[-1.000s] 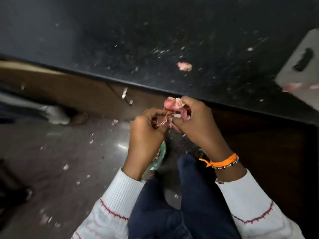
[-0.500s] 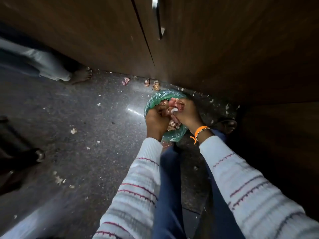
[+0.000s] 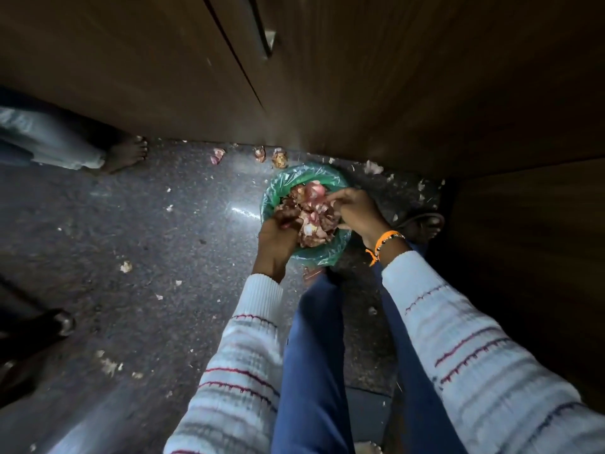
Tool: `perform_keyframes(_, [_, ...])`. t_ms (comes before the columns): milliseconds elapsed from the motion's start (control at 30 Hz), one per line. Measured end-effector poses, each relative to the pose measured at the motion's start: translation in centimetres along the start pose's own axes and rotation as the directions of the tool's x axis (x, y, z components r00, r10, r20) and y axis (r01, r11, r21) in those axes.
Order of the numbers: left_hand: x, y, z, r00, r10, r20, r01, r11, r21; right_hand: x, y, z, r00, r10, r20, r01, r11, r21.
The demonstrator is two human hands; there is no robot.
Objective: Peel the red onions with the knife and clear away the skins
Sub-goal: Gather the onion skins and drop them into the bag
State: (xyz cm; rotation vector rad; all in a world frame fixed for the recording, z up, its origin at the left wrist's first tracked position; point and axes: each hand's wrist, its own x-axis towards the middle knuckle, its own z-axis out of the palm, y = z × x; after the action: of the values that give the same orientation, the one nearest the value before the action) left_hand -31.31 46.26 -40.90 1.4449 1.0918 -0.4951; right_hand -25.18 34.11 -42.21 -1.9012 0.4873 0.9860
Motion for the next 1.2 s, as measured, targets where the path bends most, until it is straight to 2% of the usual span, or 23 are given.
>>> perform_keyframes(167, [-6.5,4.7,1.3,0.993,0.094,0.07,-0.093,0.996,-0.017,-7.4,-3.5,-4.8,0.993,-0.109,-0.047,0.115,0.979,0.17])
perform_keyframes(300, [-12.7,9.6,4.0,0.947,0.267,0.177,-0.274,0.962,0.015,-14.4,-6.2,-10.0,0.965,-0.223,-0.135,0.252,0.929,0.27])
perform_keyframes(367, [-16.3,12.2,5.7,0.896,0.364,0.253,-0.377,0.926,0.002,-17.8,-7.4,-13.1,0.937,-0.274,-0.217,0.331,0.893,0.304])
perform_keyframes(500, [-22.3,17.0,9.2,0.746,0.54,0.39,-0.583,0.812,-0.01,-23.8,-9.1,-18.9,0.859,-0.344,-0.379,0.472,0.82,0.324])
perform_keyframes(667, [-27.8,21.5,13.8,0.579,0.652,0.49,-0.743,0.669,-0.013,-28.5,-9.1,-25.1,0.765,-0.334,-0.55,0.564,0.759,0.323])
perform_keyframes(833, [-31.3,25.0,19.2,0.458,0.66,0.596,-0.798,0.6,-0.052,-30.0,-9.0,-31.9,0.662,-0.305,-0.685,0.629,0.723,0.286])
perform_keyframes(967, [-32.4,27.4,23.8,0.36,0.672,0.647,-0.871,0.491,-0.026,-29.3,-8.8,-37.0,0.585,-0.301,-0.753,0.623,0.762,0.18])
perform_keyframes(1033, [-32.4,28.2,26.1,0.309,0.689,0.656,-0.92,0.39,0.024,-28.3,-8.3,-39.5,0.52,-0.3,-0.8,0.58,0.811,0.073])
perform_keyframes(1133, [-31.9,29.1,29.5,0.203,0.747,0.633,-0.977,0.2,0.077,-26.7,-8.0,-42.8,0.387,-0.314,-0.867,0.437,0.89,-0.128])
perform_keyframes(1200, [-31.4,29.3,31.2,0.212,0.739,0.64,-0.977,0.18,0.117,-25.4,-8.0,-44.4,0.351,-0.328,-0.877,0.398,0.9,-0.177])
